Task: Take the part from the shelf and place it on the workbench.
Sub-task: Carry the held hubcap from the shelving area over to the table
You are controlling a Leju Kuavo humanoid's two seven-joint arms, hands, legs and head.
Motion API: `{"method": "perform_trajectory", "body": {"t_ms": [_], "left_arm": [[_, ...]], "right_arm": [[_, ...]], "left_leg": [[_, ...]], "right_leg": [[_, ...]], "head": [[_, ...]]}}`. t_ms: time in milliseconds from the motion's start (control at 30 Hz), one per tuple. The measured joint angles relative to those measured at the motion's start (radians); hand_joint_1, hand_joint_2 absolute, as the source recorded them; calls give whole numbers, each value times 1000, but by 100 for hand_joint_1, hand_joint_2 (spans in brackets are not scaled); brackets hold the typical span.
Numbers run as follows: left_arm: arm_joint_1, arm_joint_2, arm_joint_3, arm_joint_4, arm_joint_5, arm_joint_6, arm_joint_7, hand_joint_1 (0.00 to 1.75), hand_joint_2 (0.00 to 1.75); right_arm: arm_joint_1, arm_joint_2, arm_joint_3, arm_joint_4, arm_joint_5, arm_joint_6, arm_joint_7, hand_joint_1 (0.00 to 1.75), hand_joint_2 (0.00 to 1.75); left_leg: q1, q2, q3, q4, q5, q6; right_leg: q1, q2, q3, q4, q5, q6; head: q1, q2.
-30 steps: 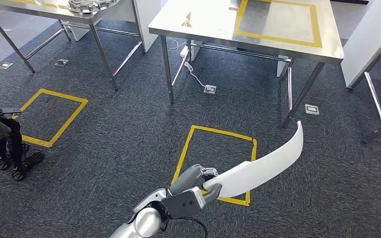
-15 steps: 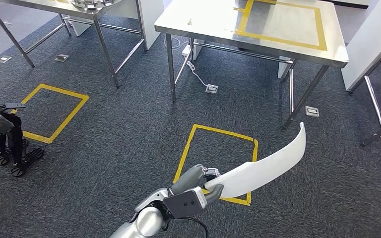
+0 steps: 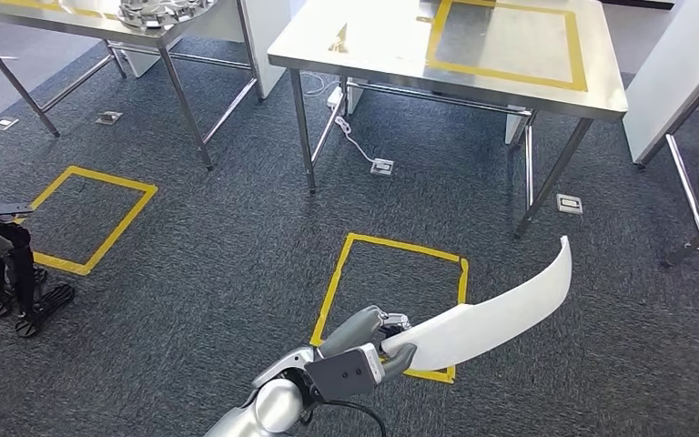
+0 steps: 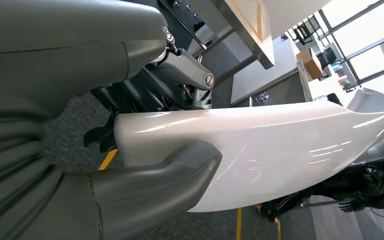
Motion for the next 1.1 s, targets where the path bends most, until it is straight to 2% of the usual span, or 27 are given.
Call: {"method": "perform_trajectory", "body": {"t_ms": [33,67,100,133,167,200,267,300,367,400,433,467,533,567,600,667,733,767,800,833,867,900,933,1000,1033,1067,1100], "left_arm": [[0,1,0,1,0,0,0,175,175],[1,1,0,1,-1,-1,1,175,175],[1,2,0,2,-2,-1,1,175,175],[1,1,-1,0,-3,-2,1,175,175],[-1,0,-1,-1,-4,-3,0,175,175],[-3,-1,-2,-4,-5,-3,0,175,175],[-6,-3,-3,-8,-7,-2,-1,175,175],[-5,-2,-3,-8,-8,-2,-2,175,175],[-1,1,-3,-7,-11,-2,-3,175,175],[0,3,-3,-7,-12,-2,-3,175,175],[1,4,-3,-7,-12,-2,-3,175,175],[1,4,-3,-6,-12,-2,-3,175,175],[2,8,-3,-4,-12,-2,-3,175,175],[4,10,-3,-2,-12,-2,-3,175,175],[5,11,-3,-1,-12,-2,-3,175,175],[5,8,-3,-4,-13,-2,-3,175,175],[1,3,-3,-8,-13,-2,-4,175,175],[0,1,-3,-10,-13,-2,-5,175,175],[-1,1,-3,-9,-13,-2,-5,175,175],[0,1,-3,-8,-13,-2,-4,175,175],[1,1,-3,-7,-14,-2,-4,175,175],[2,1,-3,-6,-14,-2,-4,175,175],[3,1,-3,-5,-14,-2,-4,175,175],[2,1,-3,-4,-14,-2,-4,175,175],[2,1,-3,-4,-14,-2,-3,175,175],[2,1,-3,-4,-16,-2,-3,175,175],[2,1,-3,-4,-18,-2,-3,175,175]], "right_arm": [[1,2,0,1,0,-3,-1,0,0],[2,4,0,3,0,-6,-1,0,0],[3,6,0,4,-1,-10,-2,0,0],[3,6,0,4,-1,-14,-3,0,0],[4,6,0,4,-1,-14,-3,0,0],[4,6,0,4,-1,-14,-5,0,0],[3,5,0,4,-3,-14,-7,0,0],[3,5,0,4,-4,-16,-8,0,0],[3,4,0,4,-4,-18,-9,0,0],[3,4,0,4,-3,-18,-9,0,0],[3,4,0,4,-2,-18,-8,0,0],[4,4,0,4,0,-18,-8,0,0],[5,6,0,5,3,-18,-6,0,0],[4,7,0,6,4,-18,-6,0,0],[4,7,0,6,4,-18,-5,0,0],[0,7,0,6,5,-17,-4,0,0],[-5,5,0,5,6,-15,-4,0,0],[-7,4,0,5,6,-15,-5,0,0],[-9,4,0,5,6,-14,-5,0,0],[-9,4,0,5,6,-14,-5,0,0],[-9,4,0,5,6,-14,-5,0,0],[-8,3,0,5,6,-14,-5,0,0],[-7,3,-1,5,6,-14,-4,0,0],[-6,2,-1,5,5,-14,-3,0,0],[-7,0,-1,5,4,-14,-3,0,0],[-9,-1,-1,5,2,-14,-1,0,0],[-9,-3,-1,5,1,-14,0,0,0]], "left_leg": [[3,1,3,6,-11,-15],[3,1,7,11,-23,-28],[4,2,14,14,-33,-38],[8,2,21,18,-36,-47],[12,3,22,34,-29,-54],[17,3,8,71,-12,-58],[15,4,-71,194,8,-55],[10,4,-122,257,-6,-50],[-2,3,-205,322,-77,-37],[-9,3,-230,317,-105,-30],[-17,2,-243,287,-111,-20],[-26,0,-248,237,-81,-9],[-46,-8,-248,109,70,17],[-52,-15,-246,67,142,25],[-56,-20,-246,45,189,29],[-53,-26,-239,47,199,32],[-49,-25,-225,45,184,43],[-47,-24,-215,41,175,49],[-47,-22,-205,41,165,53],[-48,-21,-196,40,155,56],[-49,-20,-186,40,146,57],[-50,-20,-175,40,137,59],[-52,-21,-163,40,128,60],[-55,-22,-140,40,114,61],[-57,-23,-132,41,107,59],[-58,-24,-127,42,102,56],[-58,-24,-127,43,97,54]], "right_leg": [[-4,-3,18,-41,5,-1],[-5,-4,28,-60,-2,-9],[-1,-3,31,-57,-22,-24],[2,-2,37,-52,-36,-45],[6,1,47,-51,-43,-58],[10,2,62,-52,-53,-70],[19,4,98,-60,-71,-87],[23,3,117,-66,-80,-94],[31,9,156,-77,-100,-104],[35,14,176,-82,-112,-106],[39,19,198,-86,-125,-107],[42,24,219,-89,-138,-107],[46,33,251,-94,-166,-103],[50,38,261,-95,-181,-100],[54,41,269,-97,-197,-97],[57,44,288,-106,-221,-89],[57,30,288,-84,-242,-79],[57,20,266,-40,-262,-75],[58,11,225,27,-286,-72],[58,7,174,102,-309,-70],[59,6,125,162,-317,-69],[59,6,88,192,-304,-71],[61,6,69,182,-267,-74],[68,5,80,66,-152,-89],[74,4,92,2,-106,-98],[79,2,101,-45,-76,-106],[82,0,104,-70,-63,-108]], "head": [[4,0],[3,0],[0,0],[-6,0],[-14,0],[-18,0],[-26,0],[-28,0],[-31,0],[-32,0],[-32,0],[-33,0],[-36,0],[-37,0],[-38,0],[-37,0],[-33,0],[-31,0],[-29,0],[-28,0],[-27,0],[-27,0],[-26,0],[-24,0],[-24,0],[-24,0],[-23,0]]}}
